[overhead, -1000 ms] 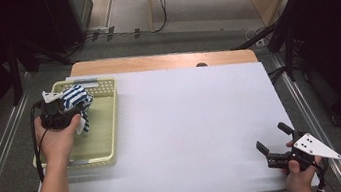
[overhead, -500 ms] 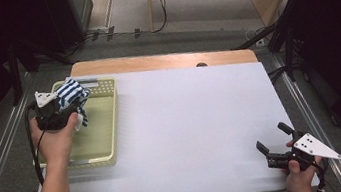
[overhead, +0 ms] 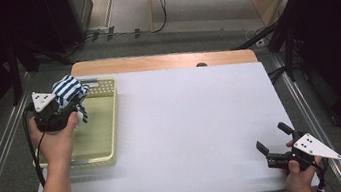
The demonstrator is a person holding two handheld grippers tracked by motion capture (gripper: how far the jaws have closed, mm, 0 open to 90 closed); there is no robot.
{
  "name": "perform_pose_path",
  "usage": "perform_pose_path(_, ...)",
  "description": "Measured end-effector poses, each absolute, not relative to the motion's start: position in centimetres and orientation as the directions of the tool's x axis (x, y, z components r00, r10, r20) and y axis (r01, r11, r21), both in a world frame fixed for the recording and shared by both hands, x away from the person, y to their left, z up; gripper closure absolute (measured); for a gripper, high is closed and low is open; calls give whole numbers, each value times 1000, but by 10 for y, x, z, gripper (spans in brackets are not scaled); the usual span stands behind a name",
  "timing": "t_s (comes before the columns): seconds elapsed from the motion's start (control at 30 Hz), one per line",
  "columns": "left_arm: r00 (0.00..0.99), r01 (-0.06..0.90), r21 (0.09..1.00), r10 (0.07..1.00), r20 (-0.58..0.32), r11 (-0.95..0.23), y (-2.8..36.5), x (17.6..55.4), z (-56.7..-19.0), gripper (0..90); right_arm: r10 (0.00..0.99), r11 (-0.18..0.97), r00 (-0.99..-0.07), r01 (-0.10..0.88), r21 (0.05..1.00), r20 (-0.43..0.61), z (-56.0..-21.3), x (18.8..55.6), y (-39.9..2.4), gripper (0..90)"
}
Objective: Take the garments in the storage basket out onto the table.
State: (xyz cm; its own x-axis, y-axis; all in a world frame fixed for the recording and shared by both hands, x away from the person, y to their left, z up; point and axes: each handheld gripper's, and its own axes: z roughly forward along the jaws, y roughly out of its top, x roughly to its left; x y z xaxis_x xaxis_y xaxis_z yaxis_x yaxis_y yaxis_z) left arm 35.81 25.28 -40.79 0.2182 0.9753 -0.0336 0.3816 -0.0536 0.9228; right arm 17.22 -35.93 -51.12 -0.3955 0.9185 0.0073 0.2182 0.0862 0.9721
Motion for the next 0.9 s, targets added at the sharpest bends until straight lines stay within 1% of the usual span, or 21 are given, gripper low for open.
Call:
perform_pose_path(0.07,220,365,930,974,-44,-40,252,357,-406,635,918,87,-396,218,972,7,-511,172,-359,0)
perform_pose_path(0.17,234,360,933,968,-88,-2,252,355,-401,635,919,87,-394,218,972,6,-511,172,-359,0)
perform_pose_path(0.37,248,328,945,965,-83,-3,246,350,-391,634,919,87,-395,217,972,6,-511,172,-359,0)
perform_pose_path(0.57,273,318,948,957,-99,7,240,346,-384,633,918,92,-397,214,972,1,-511,172,-359,0)
perform_pose_path(0.9,317,288,958,944,-92,-3,227,337,-375,632,918,93,-397,214,972,-1,-511,172,-359,0)
